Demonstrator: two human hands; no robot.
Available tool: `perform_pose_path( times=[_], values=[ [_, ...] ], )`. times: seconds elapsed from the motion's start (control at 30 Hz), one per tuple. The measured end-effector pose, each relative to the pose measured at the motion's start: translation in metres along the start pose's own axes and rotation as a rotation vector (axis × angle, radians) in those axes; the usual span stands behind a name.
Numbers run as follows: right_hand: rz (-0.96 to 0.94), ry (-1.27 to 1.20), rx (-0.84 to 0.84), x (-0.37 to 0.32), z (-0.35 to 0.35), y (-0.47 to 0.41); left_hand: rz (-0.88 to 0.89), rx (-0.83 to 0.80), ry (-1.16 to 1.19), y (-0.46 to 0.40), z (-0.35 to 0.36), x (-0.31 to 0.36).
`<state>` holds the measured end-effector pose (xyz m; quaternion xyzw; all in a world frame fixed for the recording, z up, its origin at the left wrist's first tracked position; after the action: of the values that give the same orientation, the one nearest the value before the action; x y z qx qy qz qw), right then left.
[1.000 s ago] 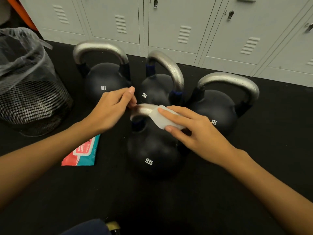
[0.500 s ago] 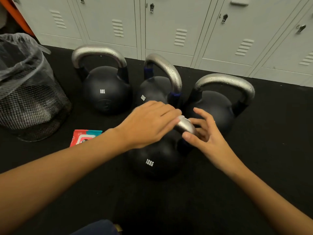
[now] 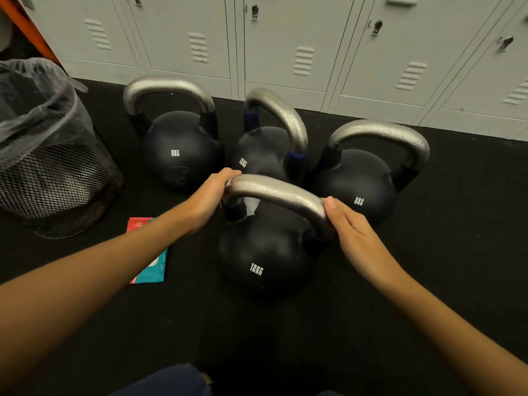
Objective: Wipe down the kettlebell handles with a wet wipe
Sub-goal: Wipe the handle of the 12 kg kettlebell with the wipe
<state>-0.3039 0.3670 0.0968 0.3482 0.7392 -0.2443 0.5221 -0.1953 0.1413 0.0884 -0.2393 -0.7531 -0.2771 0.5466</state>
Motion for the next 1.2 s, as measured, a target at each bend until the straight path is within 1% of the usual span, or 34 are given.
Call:
perform_pose_path(
  times=[0.07, 0.17, 0.23, 0.3, 0.4, 0.43, 0.5, 0.57, 0.63, 0.7, 0.87, 1.03, 1.1, 1.17, 1.2],
  values=[
    [0.004, -0.015, 0.005, -0.001, 0.0, 0.0, -0.002, -0.023, 0.018, -0.001, 0.0, 0.005],
    [0.004, -0.023, 0.01, -0.001, 0.001, 0.001, 0.115, -0.102, -0.036, 0.0, 0.002, 0.015],
    [0.002, -0.025, 0.018, 0.0, 0.001, 0.0, 0.143, -0.085, 0.019, 0.003, 0.005, 0.015],
    [-0.004, -0.031, 0.022, 0.001, 0.003, 0.0, 0.081, -0.002, 0.125, 0.005, 0.007, 0.001],
    [-0.006, -0.044, 0.034, 0.002, 0.004, 0.0, -0.153, 0.159, 0.32, 0.003, 0.009, -0.024],
    [-0.005, -0.048, 0.034, 0.002, 0.005, 0.0, -0.215, 0.188, 0.362, 0.004, 0.01, -0.029],
    [-0.005, -0.051, 0.035, 0.003, 0.006, 0.0, -0.285, 0.201, 0.387, 0.007, 0.014, -0.036],
    [0.001, -0.052, 0.032, 0.003, 0.006, 0.0, -0.319, 0.18, 0.413, 0.011, 0.019, -0.039],
    [0.009, -0.057, 0.035, 0.003, 0.005, 0.001, -0.31, 0.159, 0.427, 0.013, 0.02, -0.037],
    [0.014, -0.066, 0.041, 0.002, 0.006, 0.002, -0.301, 0.173, 0.444, 0.011, 0.021, -0.034],
    [0.016, -0.068, 0.042, 0.003, 0.006, 0.002, -0.189, 0.185, 0.4, 0.0, 0.015, -0.014],
    [0.017, -0.075, 0.029, 0.003, 0.005, 0.002, -0.245, 0.126, 0.281, -0.006, 0.011, -0.019],
    [0.015, -0.074, 0.028, 0.003, 0.005, 0.002, -0.252, 0.109, 0.285, -0.003, 0.012, -0.018],
    [0.011, -0.072, 0.029, 0.003, 0.005, 0.002, -0.2, 0.111, 0.309, -0.002, 0.012, -0.014],
    [0.01, -0.073, 0.034, 0.002, 0.005, 0.002, -0.147, 0.109, 0.302, -0.002, 0.011, -0.011]
  ],
)
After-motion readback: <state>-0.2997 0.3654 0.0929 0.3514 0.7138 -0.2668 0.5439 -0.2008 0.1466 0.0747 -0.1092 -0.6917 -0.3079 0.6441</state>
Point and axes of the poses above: each hand's wrist, its own y-axis away from the middle knuckle, its own z-axis out of the palm, x = y × z, the point moved 1 cm from there along -y, towards the middle knuckle, and after that the axes turned 14 degrees about x, right-handed, at the moved point
